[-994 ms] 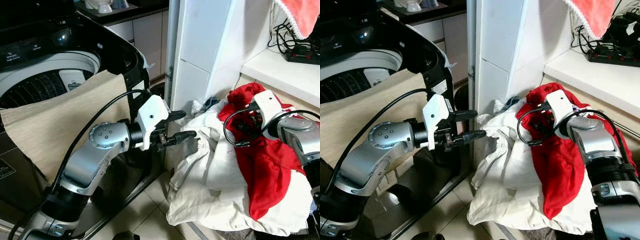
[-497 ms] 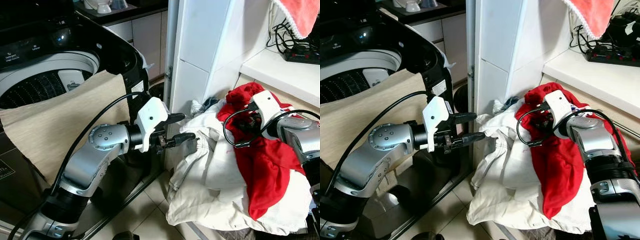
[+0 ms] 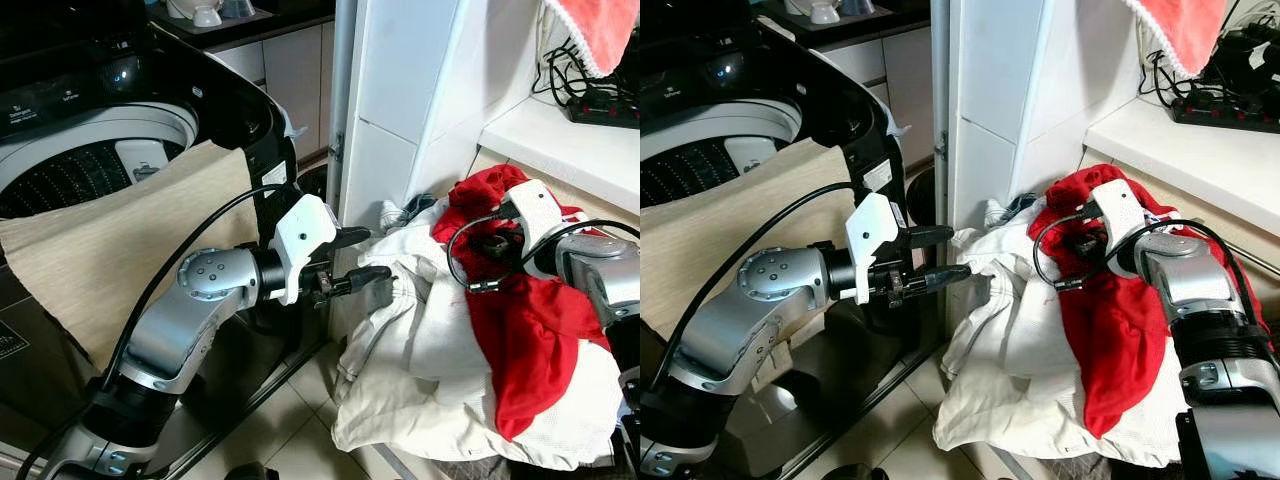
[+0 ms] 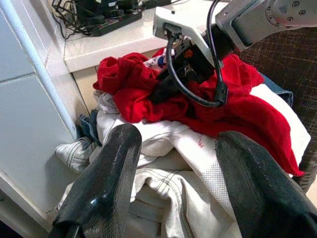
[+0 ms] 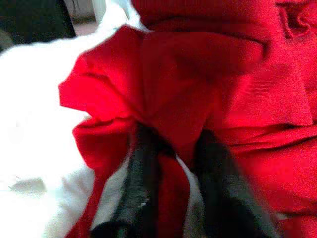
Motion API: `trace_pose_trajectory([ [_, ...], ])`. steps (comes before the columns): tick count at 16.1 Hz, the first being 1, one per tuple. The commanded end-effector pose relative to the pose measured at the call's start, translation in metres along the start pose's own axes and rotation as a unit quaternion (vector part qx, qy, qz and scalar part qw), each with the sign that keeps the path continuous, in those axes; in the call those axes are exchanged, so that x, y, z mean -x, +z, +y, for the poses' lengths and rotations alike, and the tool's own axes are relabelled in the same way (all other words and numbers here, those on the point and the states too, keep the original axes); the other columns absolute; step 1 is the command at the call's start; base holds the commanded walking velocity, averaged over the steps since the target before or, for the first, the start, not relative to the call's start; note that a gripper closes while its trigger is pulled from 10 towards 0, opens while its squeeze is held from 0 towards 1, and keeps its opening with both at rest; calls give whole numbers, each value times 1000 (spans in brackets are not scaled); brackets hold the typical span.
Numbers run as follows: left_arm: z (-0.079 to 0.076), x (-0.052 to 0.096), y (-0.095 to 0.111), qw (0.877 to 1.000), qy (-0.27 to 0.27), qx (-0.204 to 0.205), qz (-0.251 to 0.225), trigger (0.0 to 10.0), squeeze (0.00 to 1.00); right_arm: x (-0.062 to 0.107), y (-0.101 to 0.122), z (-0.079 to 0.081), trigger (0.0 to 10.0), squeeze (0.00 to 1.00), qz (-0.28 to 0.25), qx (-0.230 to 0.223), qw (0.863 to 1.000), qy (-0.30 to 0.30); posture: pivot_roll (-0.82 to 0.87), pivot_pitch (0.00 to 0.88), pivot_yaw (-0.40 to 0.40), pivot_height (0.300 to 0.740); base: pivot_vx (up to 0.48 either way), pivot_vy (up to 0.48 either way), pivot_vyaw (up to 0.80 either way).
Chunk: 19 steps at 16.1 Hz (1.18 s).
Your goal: Clothes washing
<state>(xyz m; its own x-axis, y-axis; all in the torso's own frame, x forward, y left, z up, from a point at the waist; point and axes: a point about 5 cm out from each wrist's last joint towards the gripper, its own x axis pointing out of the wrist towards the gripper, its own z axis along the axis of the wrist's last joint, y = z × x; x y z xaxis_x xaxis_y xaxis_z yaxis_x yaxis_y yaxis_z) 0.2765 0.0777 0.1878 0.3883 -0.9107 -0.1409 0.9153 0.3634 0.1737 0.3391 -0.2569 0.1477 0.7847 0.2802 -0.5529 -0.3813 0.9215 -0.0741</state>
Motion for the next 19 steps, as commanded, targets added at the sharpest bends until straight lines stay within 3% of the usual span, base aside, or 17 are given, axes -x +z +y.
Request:
trace_pose_trajectory([
  [1, -1, -1, 5, 1000, 3, -12, -6, 10000, 0, 4, 9, 6, 0, 0, -36, -34, 998, 33, -131, 0, 20, 740, 0, 0, 0],
  [3, 2, -2, 6, 1000, 17, -12, -13, 10000, 0, 11, 16, 8, 0, 0, -67, -58, 995, 52, -134, 0, 20, 740, 0, 0, 0],
  [4, 7, -2, 10, 999, 38, -14, -25, 10000, 0, 24, 29, 14, 0, 0, -123, -94, 983, 96, -134, 0, 23, 740, 0, 0, 0],
  [8, 21, -6, 28, 992, 93, -14, -85, 10000, 0, 64, 55, 25, 0, 0, -220, -153, 947, 179, -148, 0, 33, 740, 0, 0, 0],
  [10, 20, -11, 29, 992, 87, -15, -90, 10000, 0, 76, 64, 26, 0, 0, -238, -130, 948, 169, -163, 0, 43, 740, 0, 0, 0],
  [12, 18, -13, 30, 992, 81, -16, -94, 10000, 0, 88, 79, 30, 0, 0, -273, -137, 934, 184, -167, 0, 44, 740, 0, 0, 0],
  [15, 23, -24, 52, 982, 92, 6, -164, 10000, 0, 116, 118, 45, 0, 0, -358, -151, 882, 265, -166, 0, 32, 740, 0, 0, 0],
  [16, 22, -30, 62, 976, 85, 39, -195, 10000, 1000, 121, 128, 51, 0, 0, -378, -159, 864, 292, -163, 0, 21, 740, 0, 0, 0],
  [19, 20, -48, 70, 969, 81, 74, -223, 10000, 1000, 125, 140, 62, 0, 0, -392, -174, 843, 325, -162, 0, 15, 740, 0, 0, 0],
])
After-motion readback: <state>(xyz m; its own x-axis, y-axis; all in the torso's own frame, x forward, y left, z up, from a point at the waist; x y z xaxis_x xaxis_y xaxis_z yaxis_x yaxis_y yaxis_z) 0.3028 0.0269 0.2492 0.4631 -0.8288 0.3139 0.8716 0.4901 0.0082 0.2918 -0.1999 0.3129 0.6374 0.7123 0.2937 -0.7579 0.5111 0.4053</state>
